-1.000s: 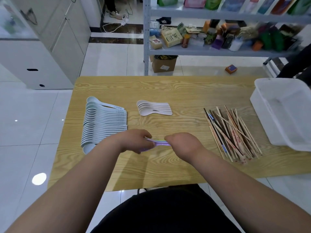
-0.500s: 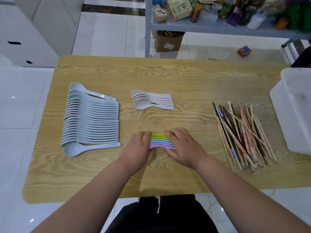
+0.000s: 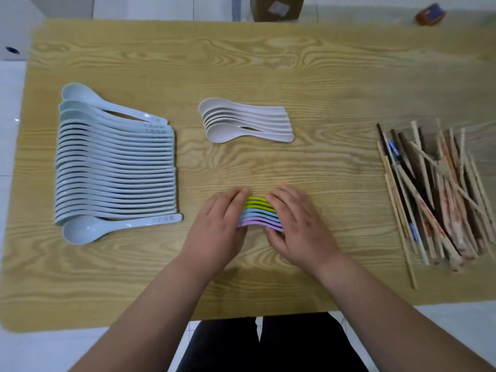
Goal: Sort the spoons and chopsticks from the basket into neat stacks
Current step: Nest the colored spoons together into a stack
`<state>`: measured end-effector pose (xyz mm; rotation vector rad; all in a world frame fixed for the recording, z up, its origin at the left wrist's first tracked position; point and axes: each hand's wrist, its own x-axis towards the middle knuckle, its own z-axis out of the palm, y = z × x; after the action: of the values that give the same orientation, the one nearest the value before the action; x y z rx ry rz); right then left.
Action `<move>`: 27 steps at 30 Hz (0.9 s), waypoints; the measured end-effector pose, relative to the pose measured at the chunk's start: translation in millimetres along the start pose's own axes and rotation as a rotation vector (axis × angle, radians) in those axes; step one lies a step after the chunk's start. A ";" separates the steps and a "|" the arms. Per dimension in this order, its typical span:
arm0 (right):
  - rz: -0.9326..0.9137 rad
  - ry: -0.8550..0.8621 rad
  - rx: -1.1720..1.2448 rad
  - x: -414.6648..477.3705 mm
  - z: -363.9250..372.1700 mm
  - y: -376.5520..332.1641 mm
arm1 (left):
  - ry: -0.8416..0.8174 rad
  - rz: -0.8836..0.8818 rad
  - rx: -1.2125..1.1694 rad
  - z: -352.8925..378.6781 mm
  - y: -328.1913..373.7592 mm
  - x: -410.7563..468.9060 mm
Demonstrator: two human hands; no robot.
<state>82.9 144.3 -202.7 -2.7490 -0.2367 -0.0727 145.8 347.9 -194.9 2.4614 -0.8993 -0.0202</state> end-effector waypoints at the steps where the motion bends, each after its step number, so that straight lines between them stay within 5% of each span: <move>1: 0.005 -0.011 -0.017 0.7 -0.1 -0.5 | 0.009 -0.014 -0.010 -0.7 -0.4 0.2; 27: -0.093 -0.049 -0.178 47.0 5.0 27.9 | -0.039 0.022 0.171 -2.7 -32.2 30.1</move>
<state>134.1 128.0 -213.7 -2.9184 -0.3893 -0.0541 189.0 351.8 -203.0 2.6162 -0.9807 0.0171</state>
